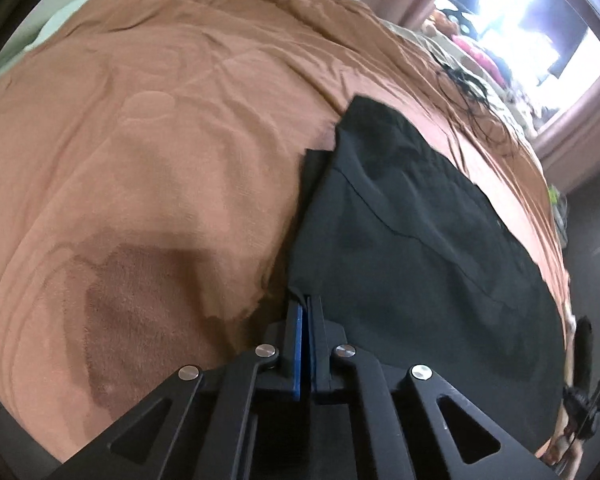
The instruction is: Fold large clothes
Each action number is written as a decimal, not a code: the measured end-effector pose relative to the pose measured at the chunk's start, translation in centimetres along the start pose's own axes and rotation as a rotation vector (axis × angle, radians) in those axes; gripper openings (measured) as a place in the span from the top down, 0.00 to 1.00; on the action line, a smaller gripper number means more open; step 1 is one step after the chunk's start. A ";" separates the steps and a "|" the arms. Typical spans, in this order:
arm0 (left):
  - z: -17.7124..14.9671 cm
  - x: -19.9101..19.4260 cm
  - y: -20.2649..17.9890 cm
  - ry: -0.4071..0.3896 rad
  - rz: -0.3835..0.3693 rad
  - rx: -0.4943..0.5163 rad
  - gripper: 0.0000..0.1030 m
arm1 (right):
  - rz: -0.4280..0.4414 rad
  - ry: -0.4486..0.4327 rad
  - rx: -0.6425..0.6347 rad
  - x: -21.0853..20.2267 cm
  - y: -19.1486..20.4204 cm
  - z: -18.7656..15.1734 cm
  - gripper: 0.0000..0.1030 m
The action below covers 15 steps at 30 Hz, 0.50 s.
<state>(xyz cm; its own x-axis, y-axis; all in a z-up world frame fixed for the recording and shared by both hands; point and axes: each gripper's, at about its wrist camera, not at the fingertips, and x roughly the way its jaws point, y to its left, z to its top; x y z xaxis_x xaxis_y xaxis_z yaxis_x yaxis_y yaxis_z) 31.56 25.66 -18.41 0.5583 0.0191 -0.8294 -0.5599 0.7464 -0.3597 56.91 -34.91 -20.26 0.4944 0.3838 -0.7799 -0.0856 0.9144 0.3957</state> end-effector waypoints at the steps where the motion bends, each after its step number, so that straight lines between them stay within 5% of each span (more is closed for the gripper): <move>1: 0.0 0.1 0.1 -0.001 0.004 -0.007 0.98 | -0.008 -0.006 0.004 -0.4 0.2 0.1 0.98; 6: -0.3 -1.3 -0.2 -0.024 0.015 0.007 0.98 | 0.027 -0.012 -0.034 -3.0 2.2 -0.4 0.97; 10: -1.1 -3.2 -0.6 -0.039 0.021 0.027 0.95 | 0.048 -0.022 -0.065 -5.2 4.4 -1.4 0.47; 12: -1.6 -4.1 -0.4 -0.049 0.008 0.023 0.93 | 0.072 -0.030 -0.104 -6.3 5.9 -2.3 0.46; 14: -2.3 -5.0 -0.1 -0.056 0.004 0.018 0.82 | 0.098 -0.023 -0.130 -7.0 7.4 -3.1 0.46; 15: -2.6 -5.4 0.0 -0.063 0.001 0.018 0.67 | 0.111 -0.016 -0.139 -7.1 8.0 -3.4 0.46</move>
<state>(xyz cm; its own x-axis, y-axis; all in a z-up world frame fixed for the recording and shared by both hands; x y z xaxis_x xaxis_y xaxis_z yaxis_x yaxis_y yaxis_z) 26.94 23.85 -15.05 0.5952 0.0612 -0.8012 -0.5501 0.7579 -0.3507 49.74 -29.90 -13.19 0.4892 0.4819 -0.7270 -0.2580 0.8762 0.4071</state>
